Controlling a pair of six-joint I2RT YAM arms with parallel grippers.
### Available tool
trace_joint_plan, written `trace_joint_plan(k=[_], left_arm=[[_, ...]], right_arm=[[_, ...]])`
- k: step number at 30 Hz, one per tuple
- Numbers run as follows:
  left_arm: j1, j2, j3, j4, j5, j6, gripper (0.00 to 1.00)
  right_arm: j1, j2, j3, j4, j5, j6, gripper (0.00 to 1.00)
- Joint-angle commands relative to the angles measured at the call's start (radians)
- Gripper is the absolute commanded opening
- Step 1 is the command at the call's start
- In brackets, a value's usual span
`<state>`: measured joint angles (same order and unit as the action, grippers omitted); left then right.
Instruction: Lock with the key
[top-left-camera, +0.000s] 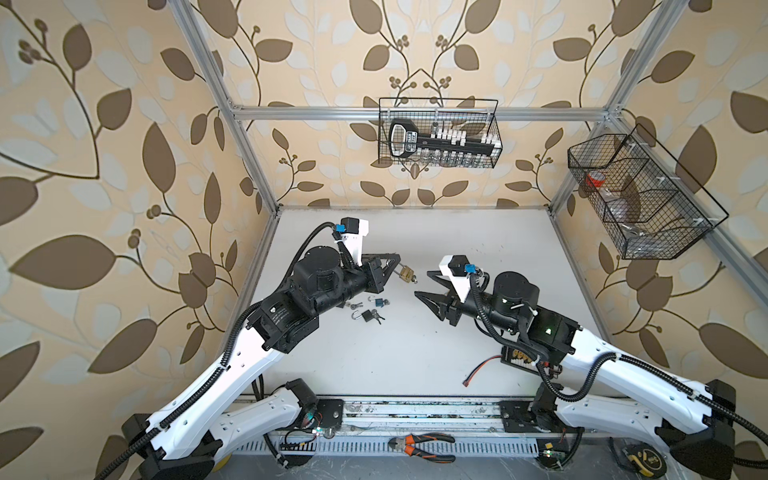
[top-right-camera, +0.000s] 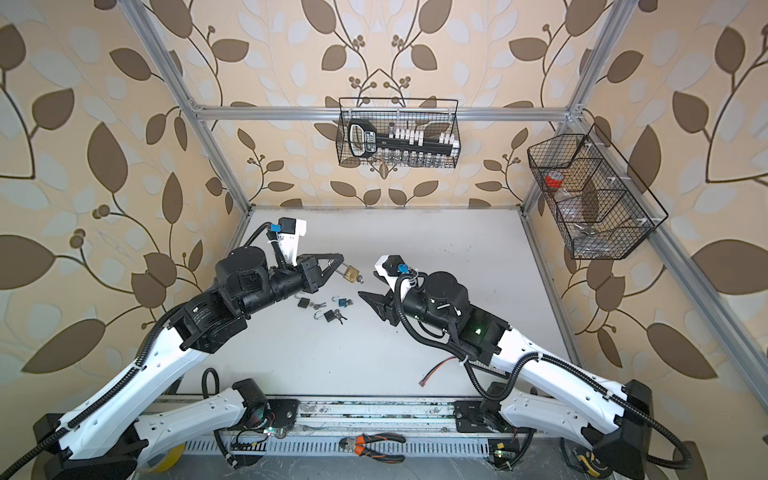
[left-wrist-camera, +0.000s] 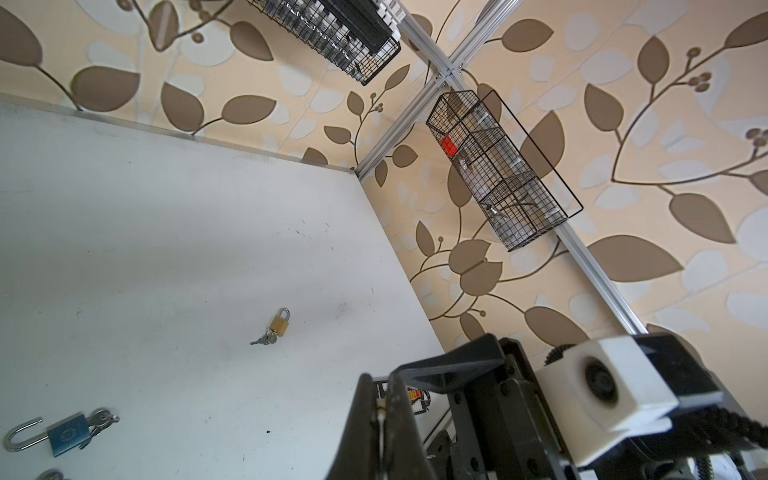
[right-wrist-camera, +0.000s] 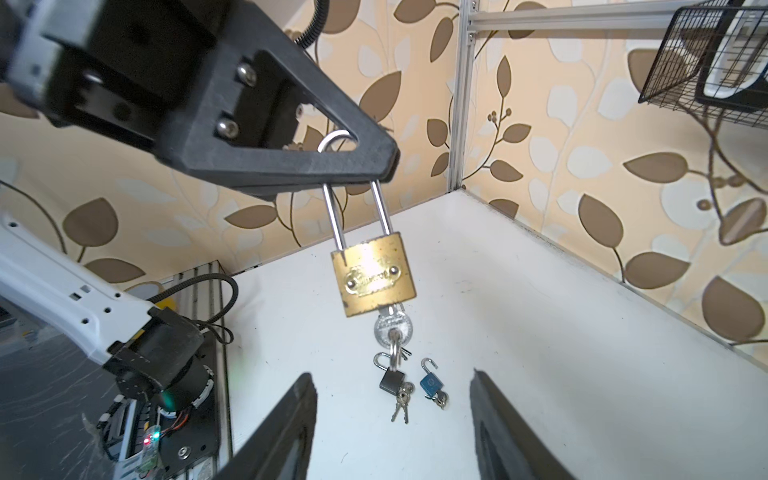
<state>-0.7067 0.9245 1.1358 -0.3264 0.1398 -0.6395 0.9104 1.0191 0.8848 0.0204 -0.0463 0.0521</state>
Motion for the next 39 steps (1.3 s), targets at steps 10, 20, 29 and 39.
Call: trace_joint_plan(k=[10,20,29,39], left_arm=[[-0.004,-0.003,0.013,0.076,0.005,-0.032,0.00],[-0.004,-0.014,0.002,0.075,0.006,-0.040,0.00],[-0.004,-0.027,0.002,0.059,-0.017,-0.032,0.00],[-0.004,-0.032,-0.005,0.047,-0.020,-0.029,0.00]], right_arm=[[0.008,0.062,0.073,0.038,0.041,0.010,0.38],[0.010,0.076,0.078,0.045,0.018,0.018,0.15],[0.010,0.077,0.060,0.057,0.024,0.028,0.00],[0.010,0.046,0.030,0.030,0.048,0.066,0.00]])
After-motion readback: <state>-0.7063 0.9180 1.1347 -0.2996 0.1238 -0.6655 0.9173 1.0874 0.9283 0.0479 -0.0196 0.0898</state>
